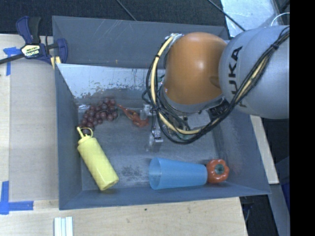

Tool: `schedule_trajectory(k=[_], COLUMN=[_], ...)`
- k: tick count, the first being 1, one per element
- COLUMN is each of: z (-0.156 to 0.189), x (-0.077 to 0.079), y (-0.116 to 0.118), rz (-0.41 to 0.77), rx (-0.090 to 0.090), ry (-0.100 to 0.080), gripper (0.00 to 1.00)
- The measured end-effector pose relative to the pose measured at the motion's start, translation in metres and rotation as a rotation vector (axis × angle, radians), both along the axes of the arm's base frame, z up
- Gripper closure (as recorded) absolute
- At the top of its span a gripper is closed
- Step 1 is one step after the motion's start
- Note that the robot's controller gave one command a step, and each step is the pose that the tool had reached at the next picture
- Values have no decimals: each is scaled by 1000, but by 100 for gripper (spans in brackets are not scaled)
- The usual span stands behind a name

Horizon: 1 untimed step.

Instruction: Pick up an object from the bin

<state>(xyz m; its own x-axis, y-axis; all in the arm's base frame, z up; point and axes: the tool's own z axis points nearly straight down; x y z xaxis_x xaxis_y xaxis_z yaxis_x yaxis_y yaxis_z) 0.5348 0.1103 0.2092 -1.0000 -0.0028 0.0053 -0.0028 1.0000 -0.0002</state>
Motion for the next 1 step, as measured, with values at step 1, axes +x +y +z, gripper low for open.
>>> schedule_trajectory(k=[1], z=[5], x=[1], y=[-1], rz=[-3], rx=[1], ry=[-8], gripper=[0])
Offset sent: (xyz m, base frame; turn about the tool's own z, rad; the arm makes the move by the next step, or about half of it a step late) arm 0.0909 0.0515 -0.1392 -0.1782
